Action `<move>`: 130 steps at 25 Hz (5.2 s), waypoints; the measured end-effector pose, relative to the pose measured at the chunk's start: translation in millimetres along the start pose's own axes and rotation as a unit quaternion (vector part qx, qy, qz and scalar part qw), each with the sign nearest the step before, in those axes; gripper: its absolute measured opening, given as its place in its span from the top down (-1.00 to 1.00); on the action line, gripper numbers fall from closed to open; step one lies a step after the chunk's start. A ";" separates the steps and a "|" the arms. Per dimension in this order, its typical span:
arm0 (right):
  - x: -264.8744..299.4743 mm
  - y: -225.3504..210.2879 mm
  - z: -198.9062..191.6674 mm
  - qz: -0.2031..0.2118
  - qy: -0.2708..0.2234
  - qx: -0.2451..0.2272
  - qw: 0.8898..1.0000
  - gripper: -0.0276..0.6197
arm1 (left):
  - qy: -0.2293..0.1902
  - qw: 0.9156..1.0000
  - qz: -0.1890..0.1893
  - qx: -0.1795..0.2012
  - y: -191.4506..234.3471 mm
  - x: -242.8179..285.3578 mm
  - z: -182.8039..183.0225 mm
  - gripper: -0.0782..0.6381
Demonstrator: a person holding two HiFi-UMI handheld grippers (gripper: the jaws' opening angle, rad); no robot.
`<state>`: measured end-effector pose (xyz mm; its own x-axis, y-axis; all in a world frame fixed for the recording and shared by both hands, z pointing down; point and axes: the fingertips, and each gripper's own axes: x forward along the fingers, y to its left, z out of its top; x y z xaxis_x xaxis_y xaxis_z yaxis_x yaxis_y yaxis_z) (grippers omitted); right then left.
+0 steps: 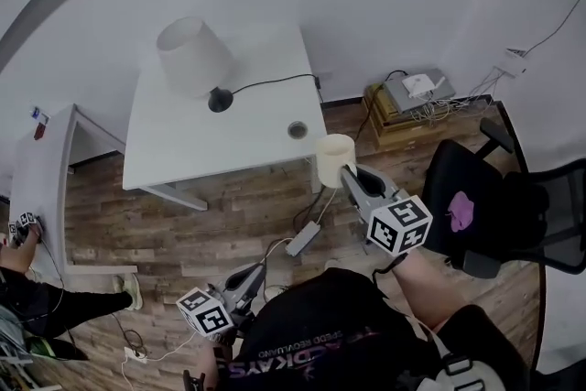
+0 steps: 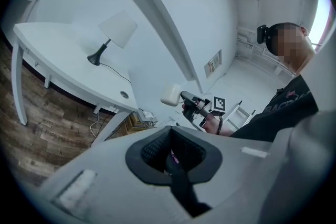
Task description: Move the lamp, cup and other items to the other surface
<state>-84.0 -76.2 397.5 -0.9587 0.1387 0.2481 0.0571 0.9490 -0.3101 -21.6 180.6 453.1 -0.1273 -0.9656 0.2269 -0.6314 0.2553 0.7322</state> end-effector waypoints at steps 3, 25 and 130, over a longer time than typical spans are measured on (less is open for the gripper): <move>-27.5 -24.8 3.8 -0.016 -0.006 -0.003 1.000 0.78 | 0.006 1.000 -0.007 -0.001 -15.6 21.5 -10.8 0.77; -218.7 -98.6 -25.7 -0.229 -0.039 0.035 0.972 0.78 | 0.154 0.976 -0.154 0.012 -77.8 96.3 -69.3 0.77; -194.5 -301.9 -210.0 -0.113 0.170 0.291 0.935 0.90 | 0.168 0.984 -0.027 -0.044 -73.6 195.5 -107.8 0.77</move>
<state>143.7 -330.2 635.6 -0.7786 0.1287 0.6142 -0.3922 0.6642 -0.6364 82.4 -21.6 512.8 0.1743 -0.9104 0.3753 -0.5601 0.2218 0.7982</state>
